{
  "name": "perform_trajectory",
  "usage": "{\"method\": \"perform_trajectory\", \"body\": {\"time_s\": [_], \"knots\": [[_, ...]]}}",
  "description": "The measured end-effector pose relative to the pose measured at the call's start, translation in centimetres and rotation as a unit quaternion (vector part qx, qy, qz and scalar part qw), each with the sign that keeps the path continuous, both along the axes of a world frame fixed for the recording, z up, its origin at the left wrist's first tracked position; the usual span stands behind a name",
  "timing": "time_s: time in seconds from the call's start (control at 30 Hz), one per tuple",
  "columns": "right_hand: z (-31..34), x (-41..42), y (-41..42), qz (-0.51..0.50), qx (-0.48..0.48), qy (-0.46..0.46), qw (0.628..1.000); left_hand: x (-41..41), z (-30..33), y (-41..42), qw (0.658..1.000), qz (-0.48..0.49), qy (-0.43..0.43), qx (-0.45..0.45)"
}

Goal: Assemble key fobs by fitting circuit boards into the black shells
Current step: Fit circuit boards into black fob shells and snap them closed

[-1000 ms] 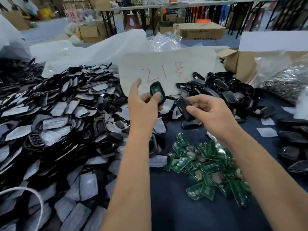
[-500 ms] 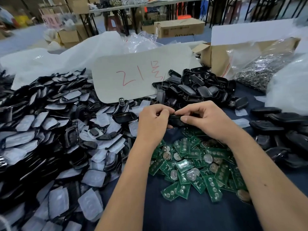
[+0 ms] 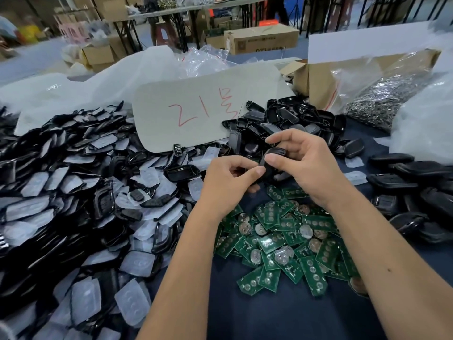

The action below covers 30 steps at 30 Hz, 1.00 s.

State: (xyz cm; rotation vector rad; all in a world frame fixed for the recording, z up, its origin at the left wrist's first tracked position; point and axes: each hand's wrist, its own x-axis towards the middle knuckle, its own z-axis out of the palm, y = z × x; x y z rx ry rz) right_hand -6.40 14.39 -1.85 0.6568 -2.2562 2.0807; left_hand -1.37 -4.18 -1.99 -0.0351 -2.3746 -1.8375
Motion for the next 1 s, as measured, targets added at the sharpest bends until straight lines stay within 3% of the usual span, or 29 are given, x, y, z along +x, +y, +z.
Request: {"method": "perform_trajectory", "body": {"time_s": [0.1, 0.27, 0.47, 0.7, 1.0], "knots": [[-0.1, 0.0, -0.2, -0.005, -0.009, -0.018, 1.000, -0.1, 0.0, -0.1, 1.000, -0.010, -0.001, 0.009], [0.0, 0.4, -1.3, 0.020, -0.140, -0.107, 0.984, -0.2, -0.1, -0.1, 0.995, 0.030, -0.015, 0.089], [-0.1, 0.5, -1.6, 0.019, -0.202, -0.158, 0.966, -0.2, -0.2, -0.1, 0.986, 0.015, -0.051, 0.155], [0.0, 0.5, -1.0, 0.074, -0.242, -0.183, 0.950, 0.2, 0.6, -0.1, 0.979, -0.038, -0.056, 0.191], [0.4, 0.7, -1.0, 0.066, -0.255, -0.210, 0.941, 0.3, 0.9, 0.6, 0.975, -0.052, -0.031, 0.213]]}}
